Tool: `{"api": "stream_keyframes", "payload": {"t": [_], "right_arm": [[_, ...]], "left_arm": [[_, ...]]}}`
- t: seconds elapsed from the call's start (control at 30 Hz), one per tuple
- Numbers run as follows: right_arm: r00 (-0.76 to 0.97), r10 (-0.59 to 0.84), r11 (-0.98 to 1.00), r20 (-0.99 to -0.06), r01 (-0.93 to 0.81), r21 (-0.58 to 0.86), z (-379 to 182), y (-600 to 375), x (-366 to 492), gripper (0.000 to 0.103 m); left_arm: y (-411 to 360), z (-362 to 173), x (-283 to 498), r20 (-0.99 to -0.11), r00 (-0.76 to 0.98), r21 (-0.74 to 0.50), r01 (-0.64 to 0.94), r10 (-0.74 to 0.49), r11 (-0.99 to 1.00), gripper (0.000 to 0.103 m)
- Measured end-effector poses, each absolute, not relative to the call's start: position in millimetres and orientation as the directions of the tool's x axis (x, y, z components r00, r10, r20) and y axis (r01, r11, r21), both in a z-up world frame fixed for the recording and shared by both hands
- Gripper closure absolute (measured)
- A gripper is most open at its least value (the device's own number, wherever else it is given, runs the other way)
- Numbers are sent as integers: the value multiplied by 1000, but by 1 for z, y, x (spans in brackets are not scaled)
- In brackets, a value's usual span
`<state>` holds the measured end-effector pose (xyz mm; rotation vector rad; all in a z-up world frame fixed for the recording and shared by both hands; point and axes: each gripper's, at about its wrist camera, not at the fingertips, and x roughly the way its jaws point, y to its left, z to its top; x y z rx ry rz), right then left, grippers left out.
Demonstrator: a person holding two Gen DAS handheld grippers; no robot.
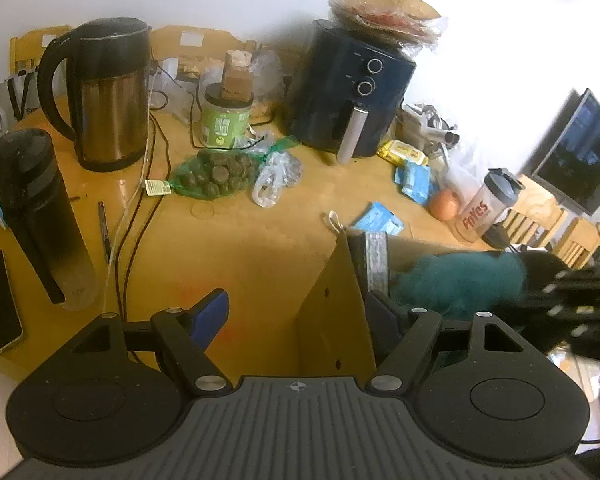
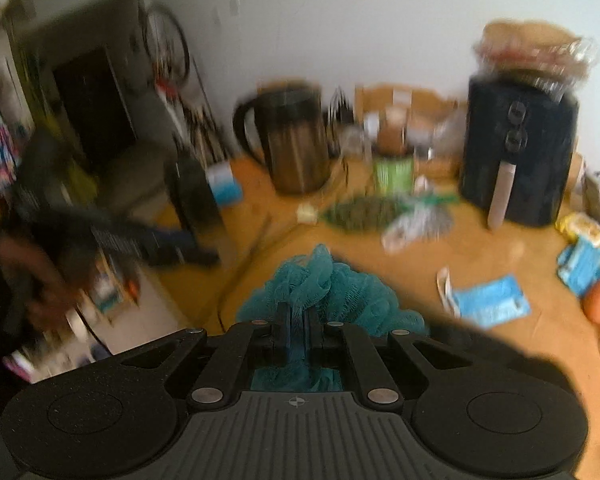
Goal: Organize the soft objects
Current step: 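Lower the blue loofah into the box and open the right gripper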
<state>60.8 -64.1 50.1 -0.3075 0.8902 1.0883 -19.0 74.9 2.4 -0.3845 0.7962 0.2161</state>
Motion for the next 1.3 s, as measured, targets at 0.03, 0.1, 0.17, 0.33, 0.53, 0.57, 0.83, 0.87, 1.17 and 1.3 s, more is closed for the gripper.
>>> {"api": "stream_keyframes", "payload": {"t": [0.03,0.1,0.17,0.33,0.53,0.57,0.83,0.87,1.17,1.3], "right_arm": [[164,624,462,-764,-866,191,44,-63,57,94],[145,619,472,-772,-855,218,34,-62,54,94],[139,614,488,-777,-841,235,28,-62,54,93],[127,613,512,-780,-816,270,26,-67,54,90],[160,620,522,-768,-815,252,32,-74,51,82],[166,624,524,-763,-814,252,33,-74,51,75],[169,690,514,-704,-798,313,48,-83,52,24],[176,697,516,-695,-796,316,50,-84,52,18],[296,713,586,-636,-749,308,69,-104,66,0],[363,680,641,-637,-717,275,74,-116,74,0]], "left_arm": [[74,2,-20,-731,681,-254,-330,43,909,28],[73,1,-21,-733,679,-259,-329,37,908,28],[71,0,-21,-735,677,-260,-327,33,909,28],[66,-1,-20,-735,678,-257,-308,21,916,28],[62,-1,-15,-734,679,-254,-290,11,923,28],[62,-1,-14,-734,679,-254,-287,9,924,28],[59,0,-7,-737,676,-248,-280,7,927,28],[58,0,-6,-737,676,-248,-278,6,928,28],[54,5,3,-730,684,-245,-255,-5,935,28],[52,8,10,-726,688,-242,-241,-11,940,28]]}}
